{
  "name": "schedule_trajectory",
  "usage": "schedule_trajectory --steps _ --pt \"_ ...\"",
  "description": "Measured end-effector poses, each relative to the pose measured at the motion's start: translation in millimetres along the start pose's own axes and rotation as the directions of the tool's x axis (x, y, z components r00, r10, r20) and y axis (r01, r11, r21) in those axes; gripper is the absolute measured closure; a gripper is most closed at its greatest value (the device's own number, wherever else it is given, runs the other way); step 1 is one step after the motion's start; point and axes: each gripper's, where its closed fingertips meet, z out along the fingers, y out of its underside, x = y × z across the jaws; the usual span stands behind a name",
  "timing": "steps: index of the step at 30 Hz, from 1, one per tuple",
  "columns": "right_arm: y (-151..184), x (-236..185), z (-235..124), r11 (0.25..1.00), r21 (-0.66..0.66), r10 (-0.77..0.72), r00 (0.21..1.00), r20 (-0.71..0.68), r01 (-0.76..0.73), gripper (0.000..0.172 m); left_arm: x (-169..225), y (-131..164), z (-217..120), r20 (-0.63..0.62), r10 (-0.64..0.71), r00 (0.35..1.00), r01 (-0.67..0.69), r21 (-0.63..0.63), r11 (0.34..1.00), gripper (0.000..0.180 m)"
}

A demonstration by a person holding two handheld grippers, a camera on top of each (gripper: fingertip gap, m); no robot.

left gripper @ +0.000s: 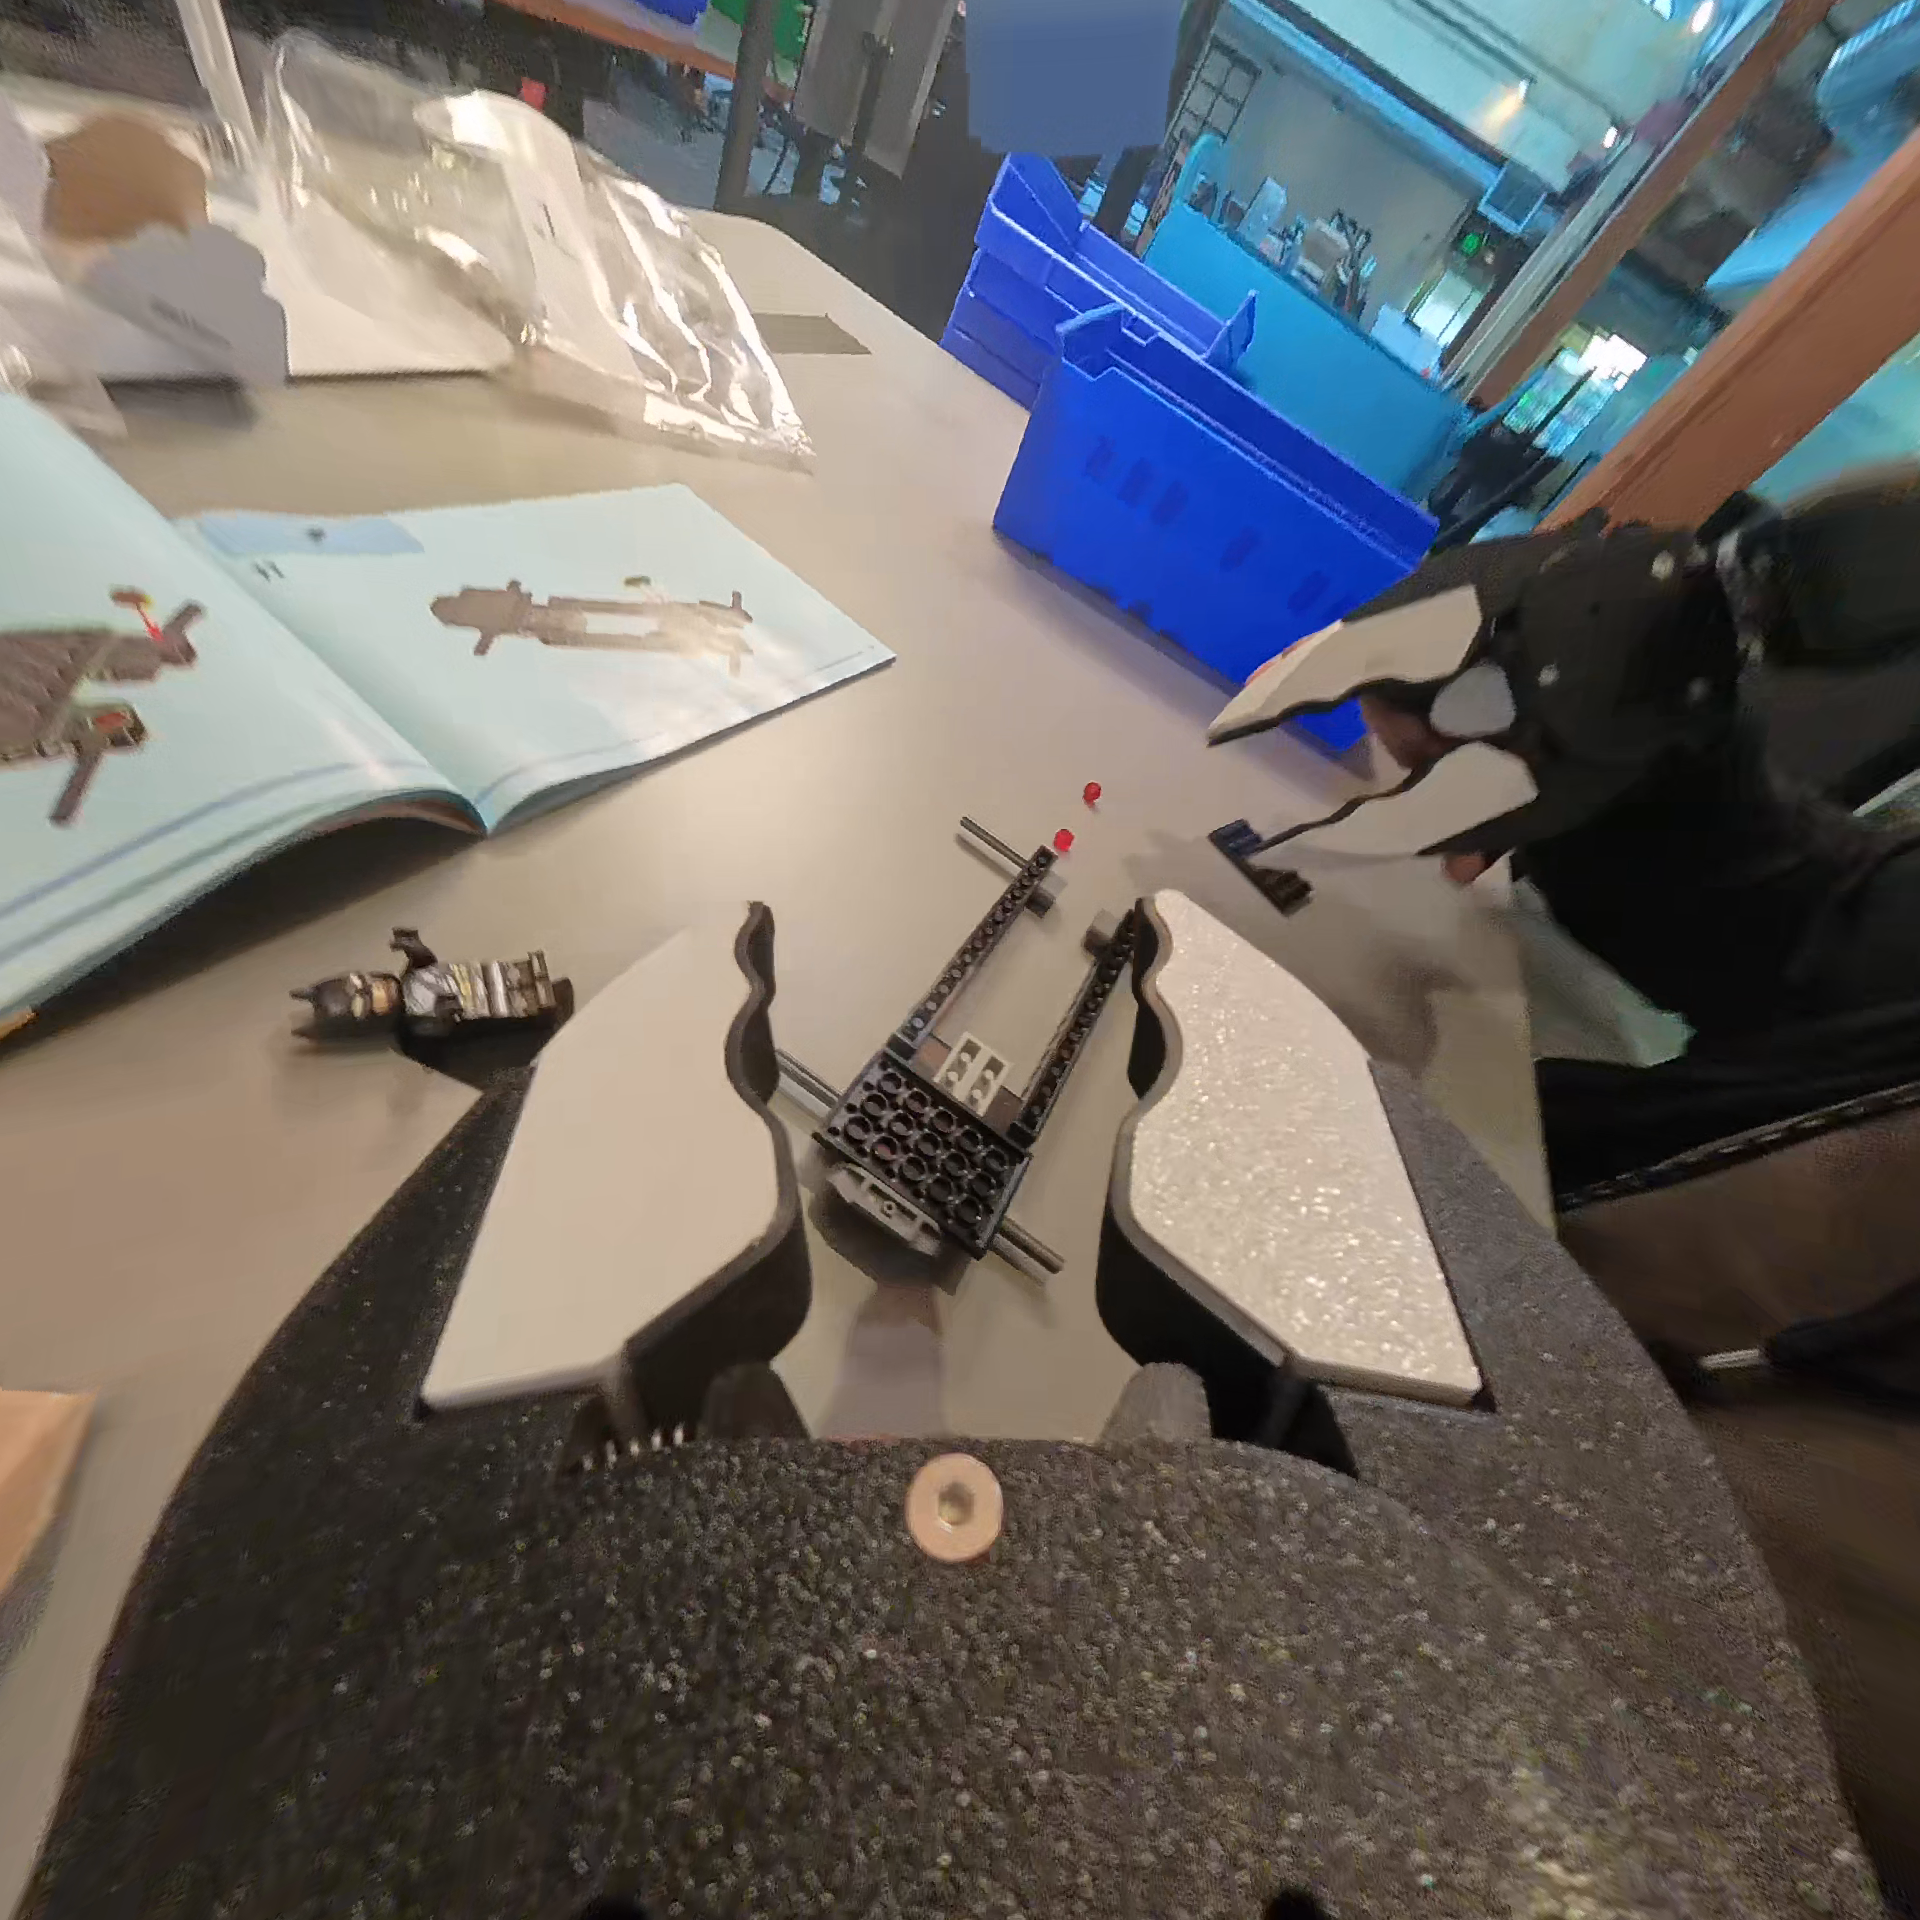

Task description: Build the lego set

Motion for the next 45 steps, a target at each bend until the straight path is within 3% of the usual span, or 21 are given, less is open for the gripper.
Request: schedule_trajectory --steps 6,13,19,21,22,30,34,37,41,43,45 --pt "46.1 -10.9 -15.4 0.974 -0.004 0.225 0.961 0.160 -0.227 0.113 19.9 -12.5 13.0 -0.003 0.266 0.964 -0.265 0.059 0.962 0.098" --pt "58.1 -27.3 -17.9 0.958 -0.040 0.284 0.924 0.257 -0.284 0.109 22.9 -1.7 32.2 0.061 0.397 0.916 -0.396 -0.026 0.918 0.097" --pt "74.1 -34.6 -9.6 0.950 -0.134 0.308 0.914 0.266 -0.281 0.105 30.2 2.5 36.7 0.024 0.401 0.916 -0.401 -0.026 0.916 0.099" --pt "74.2 -35.4 -8.6 0.942 -0.147 0.333 0.898 0.287 -0.302 0.114 31.2 4.8 38.0 0.006 0.388 0.922 -0.388 -0.032 0.921 0.100" --pt "73.3 -35.8 -8.0 0.937 -0.150 0.348 0.889 0.298 -0.316 0.123 32.8 6.2 38.8 -0.011 0.379 0.925 -0.379 -0.034 0.925 0.100" --pt "56.5 -21.5 0.7 0.911 -0.092 0.410 0.860 0.304 -0.402 0.124 44.3 0.8 40.4 -0.077 0.349 0.934 -0.350 -0.003 0.937 0.103" --pt "5.6 10.6 -7.4 0.897 0.176 0.347 0.893 0.285 -0.405 0.124 60.2 -14.0 44.8 -0.196 0.228 0.954 -0.227 0.027 0.973 0.108" --pt "-49.6 35.6 -17.6 0.820 0.425 0.288 0.918 0.272 -0.383 0.124 68.4 -29.0 56.5 -0.344 -0.042 0.938 0.029 -0.043 0.999 0.107" --pt "-104.5 61.0 -21.3 0.672 0.656 0.257 0.939 0.229 -0.344 0.124 69.4 -49.8 70.5 -0.520 -0.343 0.782 0.335 -0.114 0.935 0.102" --pt "-118.2 66.6 -17.3 0.630 0.715 0.239 0.951 0.195 -0.305 0.124 67.9 -53.9 71.9 -0.575 -0.404 0.712 0.408 -0.130 0.904 0.103" --pt "-125.4 67.6 -11.5 0.607 0.746 0.225 0.959 0.170 -0.275 0.124 64.4 -52.4 73.0 -0.582 -0.440 0.684 0.444 -0.145 0.884 0.105"
